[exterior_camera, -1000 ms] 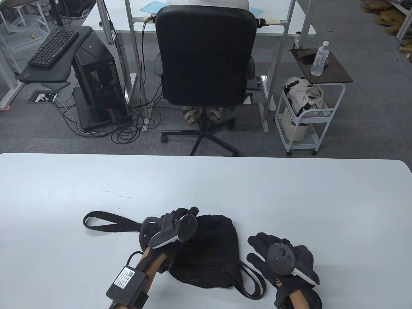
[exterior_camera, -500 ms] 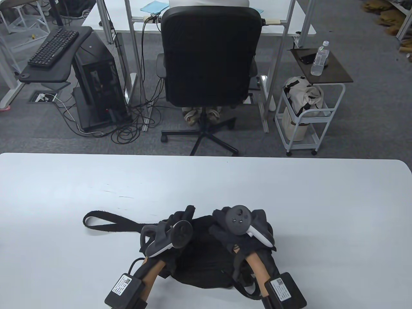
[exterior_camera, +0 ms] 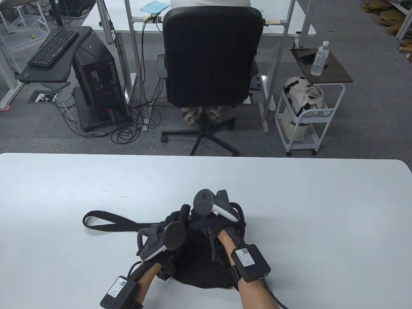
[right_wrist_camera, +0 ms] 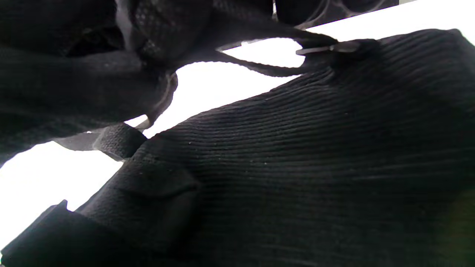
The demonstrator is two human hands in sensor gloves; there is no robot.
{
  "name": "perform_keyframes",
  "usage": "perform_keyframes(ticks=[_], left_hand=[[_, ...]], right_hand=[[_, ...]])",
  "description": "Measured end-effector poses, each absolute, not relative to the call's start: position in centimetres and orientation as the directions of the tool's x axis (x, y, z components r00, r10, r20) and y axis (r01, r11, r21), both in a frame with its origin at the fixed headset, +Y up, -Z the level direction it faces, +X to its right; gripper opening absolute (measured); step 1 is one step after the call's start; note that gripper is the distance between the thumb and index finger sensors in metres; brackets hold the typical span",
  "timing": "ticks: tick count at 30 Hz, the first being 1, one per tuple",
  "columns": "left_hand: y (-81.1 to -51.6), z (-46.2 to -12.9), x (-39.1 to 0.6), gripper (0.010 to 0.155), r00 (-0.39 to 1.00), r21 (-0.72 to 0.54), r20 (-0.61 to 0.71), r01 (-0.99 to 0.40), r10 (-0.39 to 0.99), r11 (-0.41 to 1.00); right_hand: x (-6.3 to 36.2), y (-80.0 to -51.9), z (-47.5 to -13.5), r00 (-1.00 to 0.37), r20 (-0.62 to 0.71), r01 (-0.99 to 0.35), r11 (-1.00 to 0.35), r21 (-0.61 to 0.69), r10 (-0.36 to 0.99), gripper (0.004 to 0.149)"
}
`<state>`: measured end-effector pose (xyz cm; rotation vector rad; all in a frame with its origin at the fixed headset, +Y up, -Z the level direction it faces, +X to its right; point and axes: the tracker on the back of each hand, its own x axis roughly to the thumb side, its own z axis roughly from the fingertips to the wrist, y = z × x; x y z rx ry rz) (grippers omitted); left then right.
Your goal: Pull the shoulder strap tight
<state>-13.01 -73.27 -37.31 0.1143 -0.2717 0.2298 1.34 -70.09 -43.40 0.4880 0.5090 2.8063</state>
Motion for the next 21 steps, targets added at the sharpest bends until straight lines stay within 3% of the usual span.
perform_keyframes(ticks=[4, 8, 12, 21], left_hand=[[-73.2, -37.3, -13.4, 0.069, 0.947, 0.116, 0.254, -0.231, 0.197, 0.966], [-73.1, -37.3, -13.3, 0.066, 0.954, 0.155, 0.257, -0.201, 0.157, 0.967], [-73.2, -37.3, -13.1, 0.073, 0.94, 0.147, 0.289, -0.231, 0.182, 0.962], [-73.3, -37.7, -12.2, 0.065, 0.935, 0.153, 0.337, -0.173, 0.113, 0.973]], right_hand=[[1.4, -70.1, -43.5, -0.9, 0.286, -0.174, -0.875, 0.453, 0.327, 0.038], [1.5, -70.0, -43.4, -0.881, 0.303, -0.207, -0.872, 0.444, 0.363, 0.036], [1.7, -70.1, -43.2, -0.872, 0.315, -0.209, -0.867, 0.453, 0.375, 0.035], [2.8, -69.8, -43.5, -0.854, 0.292, -0.267, -0.845, 0.462, 0.43, 0.035]])
